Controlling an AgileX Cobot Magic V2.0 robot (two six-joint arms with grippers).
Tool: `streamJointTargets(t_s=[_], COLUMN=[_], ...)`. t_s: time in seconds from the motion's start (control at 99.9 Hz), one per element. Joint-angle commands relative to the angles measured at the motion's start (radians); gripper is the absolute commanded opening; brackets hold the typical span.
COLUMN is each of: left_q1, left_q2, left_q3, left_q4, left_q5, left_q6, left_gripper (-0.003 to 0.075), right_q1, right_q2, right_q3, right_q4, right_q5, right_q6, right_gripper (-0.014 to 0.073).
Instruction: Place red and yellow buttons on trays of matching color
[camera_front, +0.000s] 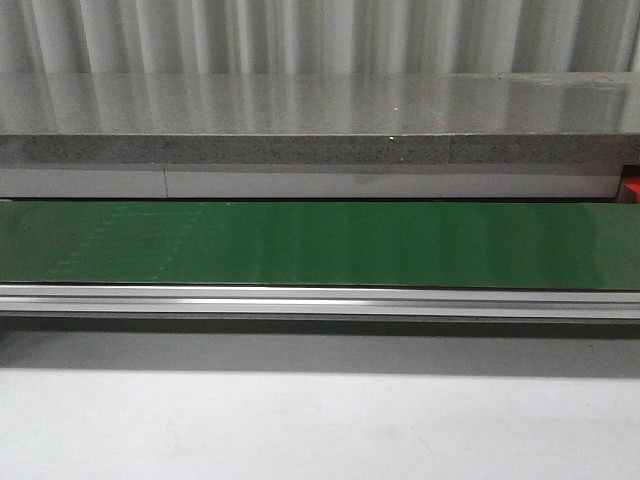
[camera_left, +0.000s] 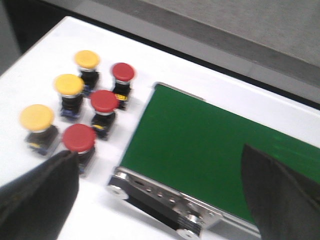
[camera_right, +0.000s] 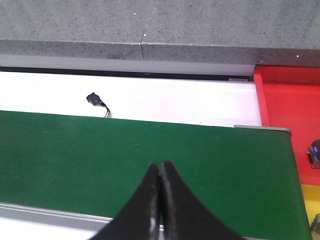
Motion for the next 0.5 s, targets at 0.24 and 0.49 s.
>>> streamJointTargets(t_s=[0.24,0.49], left_q1=[0.248,0.246], left_q2=[0.33,0.555], left_q3=[-0.135,-0.207], left_q4=[-0.082,-0.095], left_q5=[-0.046,-0.048], left_q6=[-0.036,-0.016], left_gripper=[0.062,0.062], right_q1=[-0.001,-0.001], right_q2=[-0.004,-0.004], right_q3=[-0.028,-0.028], right_q4=[0.011,0.011], right_q5=[-0.057,-0.057], right_q6=[-0.009,-0.009], right_gripper=[-0.0068,-0.0068])
